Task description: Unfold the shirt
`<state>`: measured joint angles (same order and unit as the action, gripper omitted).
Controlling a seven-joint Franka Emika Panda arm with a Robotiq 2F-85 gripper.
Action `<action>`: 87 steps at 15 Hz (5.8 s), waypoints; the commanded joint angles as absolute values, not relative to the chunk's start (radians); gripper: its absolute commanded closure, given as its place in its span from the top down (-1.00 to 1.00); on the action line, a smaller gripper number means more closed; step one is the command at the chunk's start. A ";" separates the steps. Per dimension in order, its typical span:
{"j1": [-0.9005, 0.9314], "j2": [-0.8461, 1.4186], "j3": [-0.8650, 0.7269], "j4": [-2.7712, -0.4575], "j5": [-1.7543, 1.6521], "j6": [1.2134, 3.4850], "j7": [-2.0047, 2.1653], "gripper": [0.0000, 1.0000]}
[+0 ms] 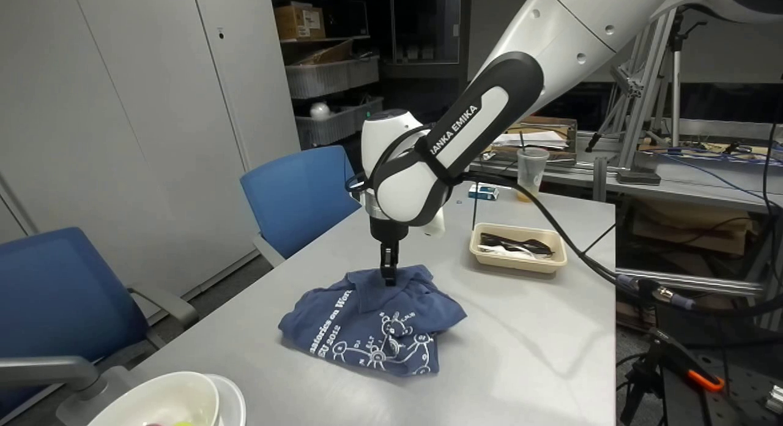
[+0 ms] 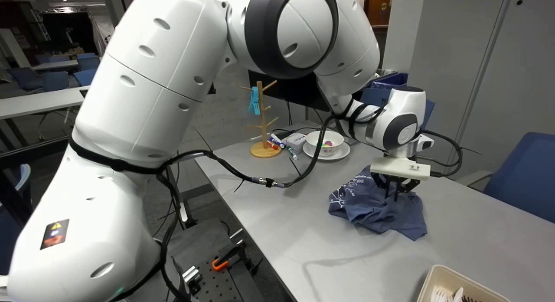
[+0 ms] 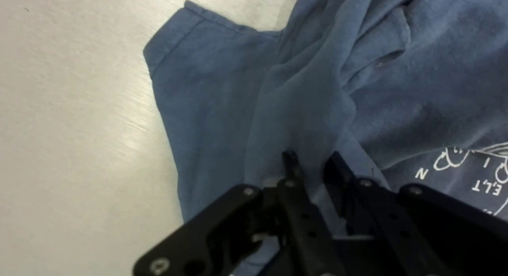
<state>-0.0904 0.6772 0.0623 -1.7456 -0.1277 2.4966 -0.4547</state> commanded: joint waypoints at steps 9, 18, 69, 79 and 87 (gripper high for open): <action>-0.036 0.545 0.138 -1.729 -0.143 2.468 -0.469 -0.98; 0.002 0.520 0.368 -1.719 0.025 2.436 -0.667 -0.98; 0.186 0.523 0.264 -1.789 -0.085 2.179 -0.469 -1.00; 0.141 0.228 0.270 -2.034 0.189 1.820 -0.383 -0.98; 0.145 0.149 0.224 -2.117 0.256 1.643 -0.375 -0.09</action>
